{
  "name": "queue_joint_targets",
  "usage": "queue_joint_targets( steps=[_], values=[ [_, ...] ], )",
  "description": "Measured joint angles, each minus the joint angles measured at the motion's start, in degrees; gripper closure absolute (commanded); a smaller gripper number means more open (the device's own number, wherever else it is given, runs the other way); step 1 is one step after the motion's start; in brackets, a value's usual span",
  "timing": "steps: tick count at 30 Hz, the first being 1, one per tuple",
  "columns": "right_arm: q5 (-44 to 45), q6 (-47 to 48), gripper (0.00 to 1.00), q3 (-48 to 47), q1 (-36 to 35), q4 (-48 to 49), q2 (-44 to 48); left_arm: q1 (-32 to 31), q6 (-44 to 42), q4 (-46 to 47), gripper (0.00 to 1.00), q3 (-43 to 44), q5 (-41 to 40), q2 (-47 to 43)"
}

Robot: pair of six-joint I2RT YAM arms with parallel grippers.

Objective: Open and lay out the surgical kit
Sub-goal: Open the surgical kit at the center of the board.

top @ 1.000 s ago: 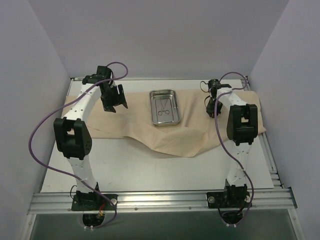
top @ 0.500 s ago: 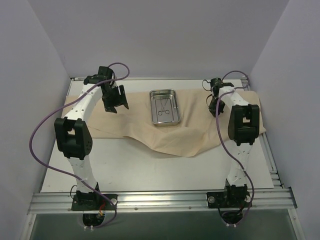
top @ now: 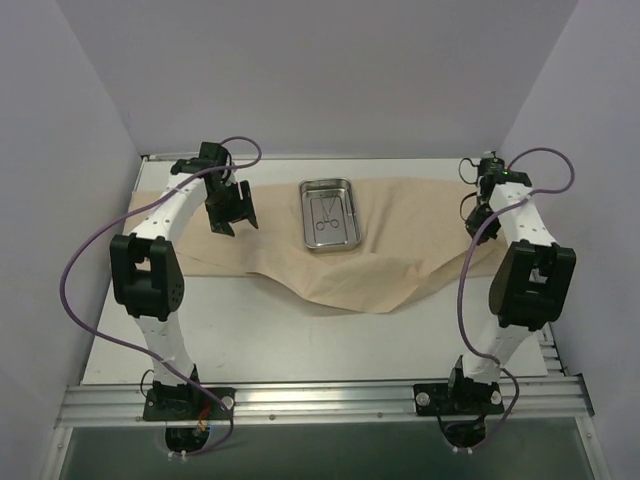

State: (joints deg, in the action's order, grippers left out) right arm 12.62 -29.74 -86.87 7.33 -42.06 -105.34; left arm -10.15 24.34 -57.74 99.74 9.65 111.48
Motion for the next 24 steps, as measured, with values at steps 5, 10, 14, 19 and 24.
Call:
queue_joint_targets(
  steps=[5,10,14,19,24],
  values=[
    [5.1,-4.5,1.00,11.3,6.8,-7.1,13.0,0.0,0.4,1.1,0.26,-4.2,0.0,-1.8],
    [9.2,-8.3,1.00,21.0,15.2,-12.9,25.0,0.7,0.9,2.1,0.25,-8.0,-0.4,-4.1],
    [9.4,-10.5,0.64,26.0,22.0,-16.2,34.7,3.1,1.2,2.8,0.25,-9.5,-0.6,-4.6],
    [5.6,-8.5,0.29,24.9,21.3,-18.3,33.3,8.0,1.5,2.8,0.23,-12.5,-1.5,-4.6],
    [2.1,-3.7,0.30,15.1,12.0,-15.6,23.7,14.0,1.2,2.3,0.21,-13.8,-3.2,-4.6]
  ],
)
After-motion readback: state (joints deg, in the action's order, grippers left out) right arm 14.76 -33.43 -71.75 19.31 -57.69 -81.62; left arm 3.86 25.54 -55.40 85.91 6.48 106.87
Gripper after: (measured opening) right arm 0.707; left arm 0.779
